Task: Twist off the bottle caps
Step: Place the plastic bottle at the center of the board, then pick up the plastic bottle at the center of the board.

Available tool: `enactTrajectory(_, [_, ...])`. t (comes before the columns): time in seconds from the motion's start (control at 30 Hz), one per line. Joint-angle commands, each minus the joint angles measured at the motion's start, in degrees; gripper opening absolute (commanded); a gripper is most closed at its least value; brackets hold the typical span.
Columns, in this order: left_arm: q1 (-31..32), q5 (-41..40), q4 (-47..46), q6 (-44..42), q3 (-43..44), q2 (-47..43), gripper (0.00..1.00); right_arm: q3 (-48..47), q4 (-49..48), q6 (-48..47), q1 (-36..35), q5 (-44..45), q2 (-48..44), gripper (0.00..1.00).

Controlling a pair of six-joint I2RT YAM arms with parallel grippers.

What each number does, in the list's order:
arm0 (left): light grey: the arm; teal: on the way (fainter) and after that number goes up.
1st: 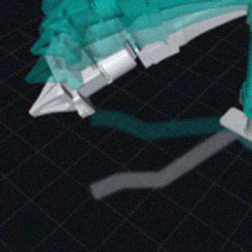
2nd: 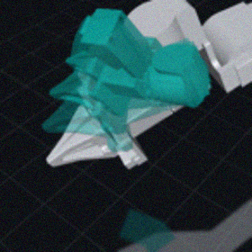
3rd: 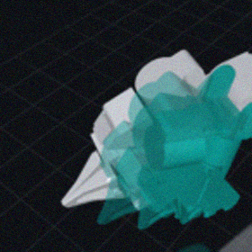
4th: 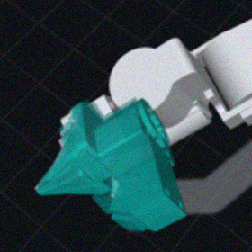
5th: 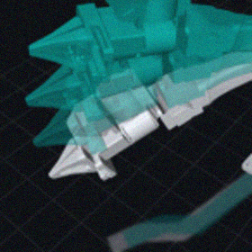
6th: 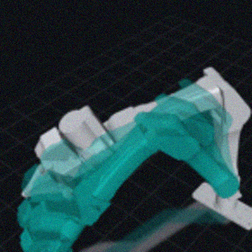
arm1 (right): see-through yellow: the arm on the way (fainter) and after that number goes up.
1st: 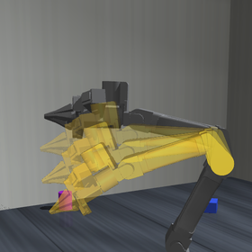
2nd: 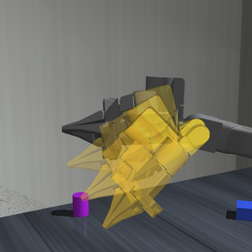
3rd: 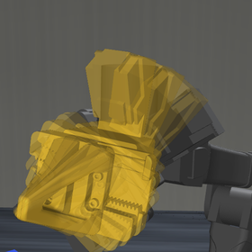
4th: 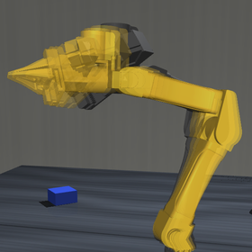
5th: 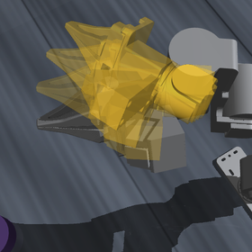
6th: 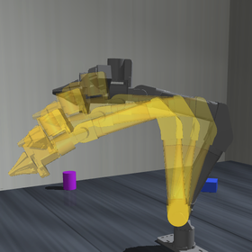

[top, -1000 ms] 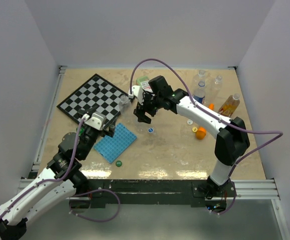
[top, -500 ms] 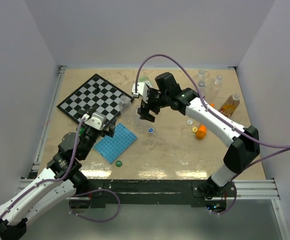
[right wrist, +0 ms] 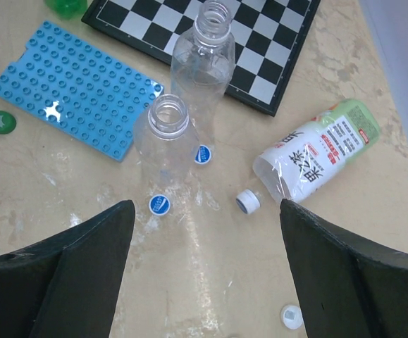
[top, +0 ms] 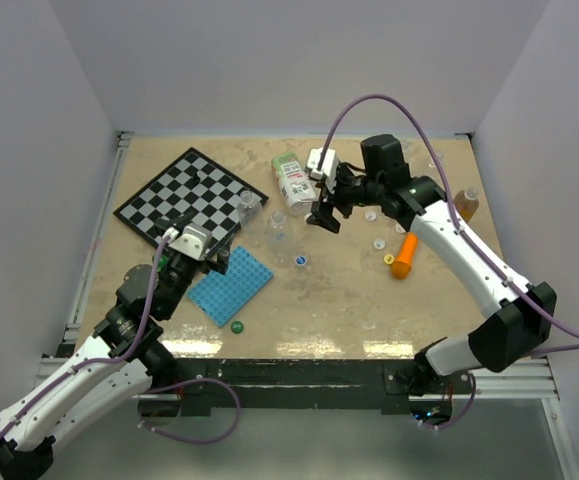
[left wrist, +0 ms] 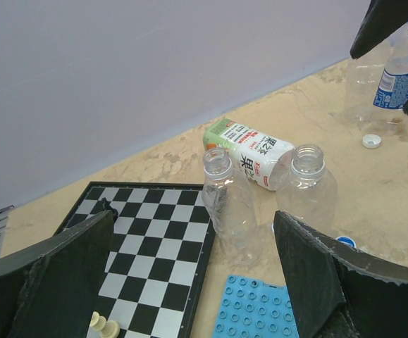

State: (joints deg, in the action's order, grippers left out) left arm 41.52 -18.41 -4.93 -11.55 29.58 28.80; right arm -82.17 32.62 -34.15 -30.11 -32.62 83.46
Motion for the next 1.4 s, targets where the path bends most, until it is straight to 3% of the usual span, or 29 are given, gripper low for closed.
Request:
enactTrajectory(0.0, [-0.5,0.4,-1.0,-0.6,1.9,-0.2,1.0,1.9,-2.5,0.0,2.1,-4.1,-4.3,0.86])
enactTrajectory(0.5, [-0.5,0.8,-0.9,-0.5,2.0,-0.2,1.0,10.8,-10.2,3.4,9.1,-9.5,-11.6,0.88])
enactTrajectory(1.37, [-0.4,1.5,-1.0,-0.5,1.9,0.0,1.0,17.1,-15.9,5.6,12.0,-11.9,-13.5,0.94])
